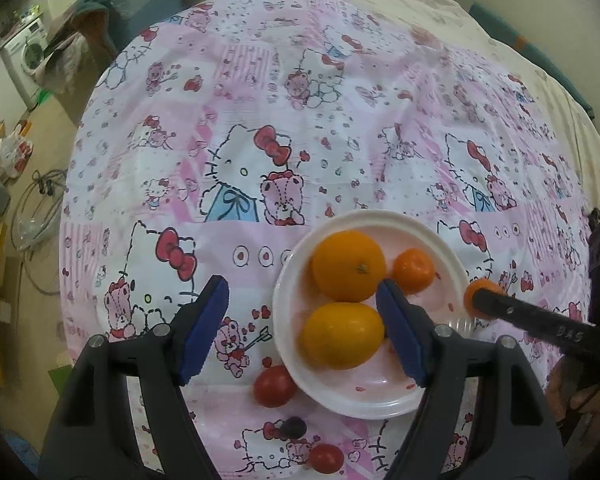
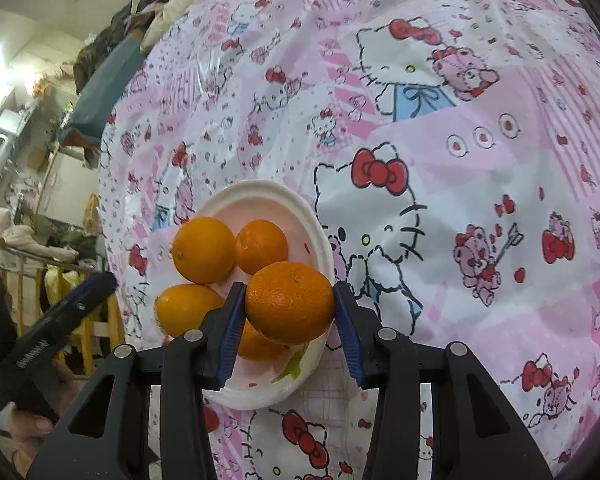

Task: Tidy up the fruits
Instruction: 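Lower the grape onto the plate with the left tool while the right lowers the mandarin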

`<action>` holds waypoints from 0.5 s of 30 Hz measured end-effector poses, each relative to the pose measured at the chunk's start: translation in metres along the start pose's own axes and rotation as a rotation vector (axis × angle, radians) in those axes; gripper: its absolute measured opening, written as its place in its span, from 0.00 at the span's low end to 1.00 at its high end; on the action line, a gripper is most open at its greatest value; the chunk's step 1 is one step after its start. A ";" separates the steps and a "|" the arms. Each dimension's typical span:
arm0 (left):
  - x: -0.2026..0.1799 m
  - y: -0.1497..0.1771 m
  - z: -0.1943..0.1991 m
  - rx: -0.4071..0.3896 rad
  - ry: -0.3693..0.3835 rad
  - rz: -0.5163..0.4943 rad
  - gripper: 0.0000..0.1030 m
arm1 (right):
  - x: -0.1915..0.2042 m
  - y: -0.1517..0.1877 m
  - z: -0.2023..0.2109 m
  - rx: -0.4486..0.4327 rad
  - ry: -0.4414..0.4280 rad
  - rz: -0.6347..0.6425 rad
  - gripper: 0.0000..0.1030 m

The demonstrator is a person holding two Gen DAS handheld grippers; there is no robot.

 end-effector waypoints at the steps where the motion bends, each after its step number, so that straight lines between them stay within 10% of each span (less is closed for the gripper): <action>1: 0.001 0.000 0.001 -0.003 0.000 0.002 0.71 | 0.000 0.001 -0.003 0.007 0.001 0.000 0.44; 15: 0.000 0.002 -0.003 0.007 -0.003 0.007 0.71 | 0.011 -0.004 -0.012 -0.006 0.024 0.047 0.57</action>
Point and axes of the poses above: each gripper's, at about its wrist camera, not at the fingertips, and z roughly against the way its jaws point, x to its left, y to its underside, the point moved 6 cm from there along -z, roughly the way its jaws point, and after that the axes turned 4 degrees about z, right-handed, at the moved point
